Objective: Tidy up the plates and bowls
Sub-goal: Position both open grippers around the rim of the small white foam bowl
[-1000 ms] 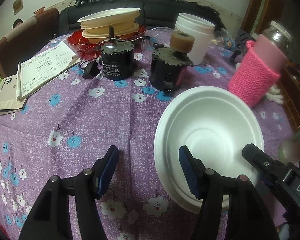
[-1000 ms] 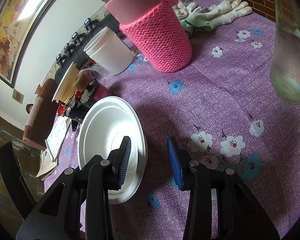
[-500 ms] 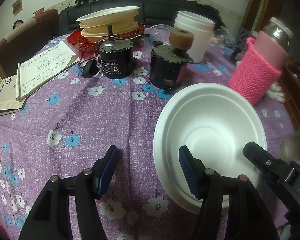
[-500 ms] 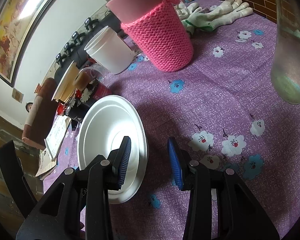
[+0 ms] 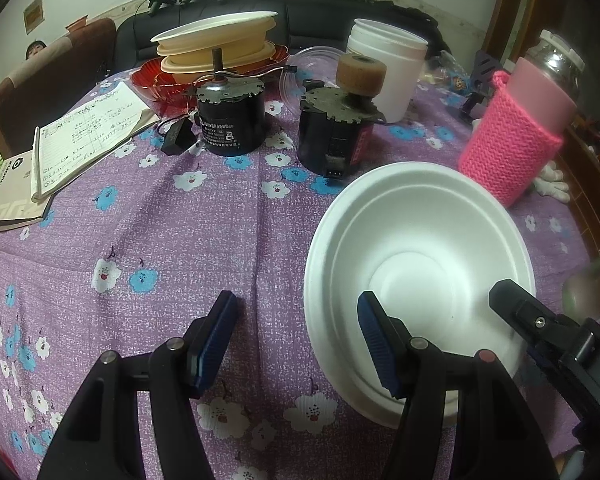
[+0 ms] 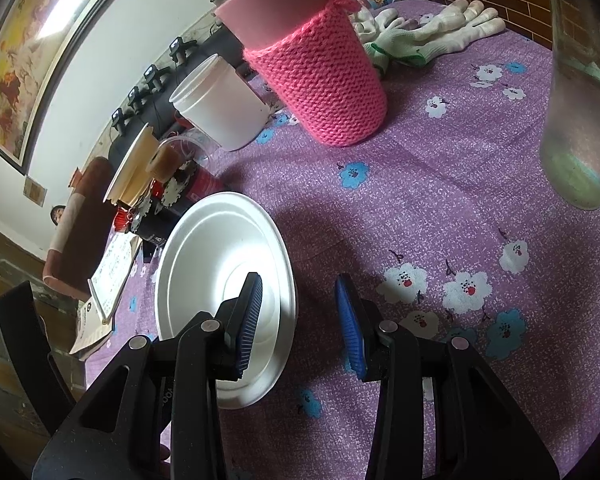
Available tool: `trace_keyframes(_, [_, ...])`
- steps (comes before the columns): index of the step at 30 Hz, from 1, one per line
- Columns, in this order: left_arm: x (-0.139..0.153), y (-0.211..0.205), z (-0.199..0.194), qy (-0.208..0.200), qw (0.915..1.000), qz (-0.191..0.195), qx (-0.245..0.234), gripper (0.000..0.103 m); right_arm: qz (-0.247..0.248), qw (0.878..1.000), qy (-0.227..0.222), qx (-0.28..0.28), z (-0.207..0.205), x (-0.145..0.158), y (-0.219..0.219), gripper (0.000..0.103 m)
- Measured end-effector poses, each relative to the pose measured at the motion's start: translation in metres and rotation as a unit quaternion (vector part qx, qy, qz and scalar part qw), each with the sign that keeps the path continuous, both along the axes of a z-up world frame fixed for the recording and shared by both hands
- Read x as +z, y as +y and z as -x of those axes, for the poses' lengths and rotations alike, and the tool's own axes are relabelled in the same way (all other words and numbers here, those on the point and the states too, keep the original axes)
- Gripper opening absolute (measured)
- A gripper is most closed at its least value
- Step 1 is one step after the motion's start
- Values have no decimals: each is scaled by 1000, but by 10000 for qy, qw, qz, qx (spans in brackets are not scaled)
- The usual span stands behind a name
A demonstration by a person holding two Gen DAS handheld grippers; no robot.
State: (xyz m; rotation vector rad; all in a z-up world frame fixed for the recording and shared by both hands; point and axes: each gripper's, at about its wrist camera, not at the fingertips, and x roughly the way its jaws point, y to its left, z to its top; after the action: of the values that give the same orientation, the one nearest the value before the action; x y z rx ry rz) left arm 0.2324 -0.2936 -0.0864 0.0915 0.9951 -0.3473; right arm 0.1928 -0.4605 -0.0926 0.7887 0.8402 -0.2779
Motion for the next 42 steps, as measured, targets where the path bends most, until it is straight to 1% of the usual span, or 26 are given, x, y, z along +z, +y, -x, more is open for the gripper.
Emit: trace_keyframes(42, [-2, -1, 0, 1, 10000, -42, -13, 63, 60, 10000, -28, 10, 0, 2, 3, 38])
